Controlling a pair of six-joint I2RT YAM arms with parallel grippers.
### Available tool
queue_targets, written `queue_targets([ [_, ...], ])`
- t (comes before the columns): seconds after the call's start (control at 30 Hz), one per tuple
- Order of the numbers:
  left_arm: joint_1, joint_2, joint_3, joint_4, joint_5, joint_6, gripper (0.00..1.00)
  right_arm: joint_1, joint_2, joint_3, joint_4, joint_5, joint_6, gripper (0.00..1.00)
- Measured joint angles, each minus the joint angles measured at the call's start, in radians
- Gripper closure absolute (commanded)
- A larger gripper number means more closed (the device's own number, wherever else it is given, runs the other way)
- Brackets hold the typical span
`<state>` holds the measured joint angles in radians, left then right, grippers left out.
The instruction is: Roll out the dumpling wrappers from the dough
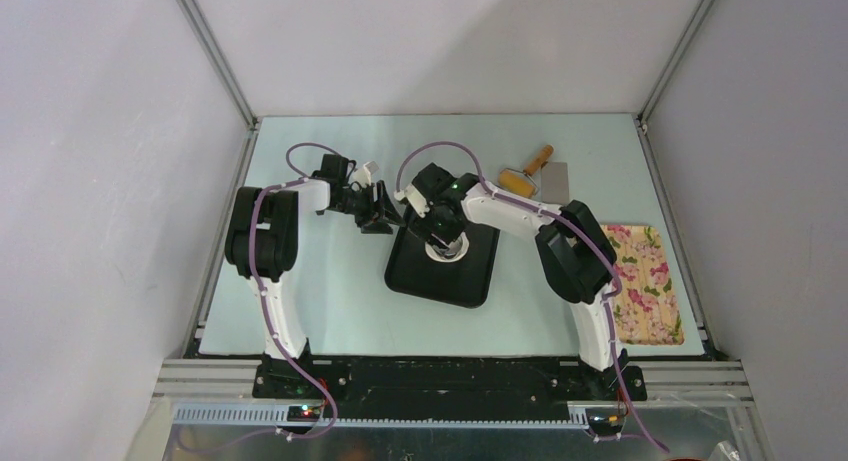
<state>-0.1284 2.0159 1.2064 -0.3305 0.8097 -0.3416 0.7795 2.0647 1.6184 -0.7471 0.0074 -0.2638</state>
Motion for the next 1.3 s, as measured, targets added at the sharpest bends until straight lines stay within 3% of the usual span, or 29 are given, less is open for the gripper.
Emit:
queue_targets([
  [0.2, 0.000, 0.000, 0.000, 0.000, 0.000, 0.000, 0.39, 0.013, -0.001, -0.007, 0.011, 0.020, -0.017, 0.73],
  [0.5, 0.000, 0.000, 0.000, 0.000, 0.000, 0.000, 0.39, -0.036, -0.009, -0.004, -0.024, -0.130, -0.250, 0.74],
  [0.67, 0.000, 0.000, 0.000, 0.000, 0.000, 0.000, 0.39, -0.068, -0.002, 0.013, -0.056, -0.171, -0.269, 0.74],
  [1.03, 0.000, 0.000, 0.000, 0.000, 0.000, 0.000, 0.39, 0.063, -0.043, -0.109, 0.081, 0.116, -0.145, 0.77],
  [1.3, 0.000, 0.000, 0.000, 0.000, 0.000, 0.000, 0.39, 0.068, -0.044, -0.125, 0.113, 0.162, -0.074, 0.85],
])
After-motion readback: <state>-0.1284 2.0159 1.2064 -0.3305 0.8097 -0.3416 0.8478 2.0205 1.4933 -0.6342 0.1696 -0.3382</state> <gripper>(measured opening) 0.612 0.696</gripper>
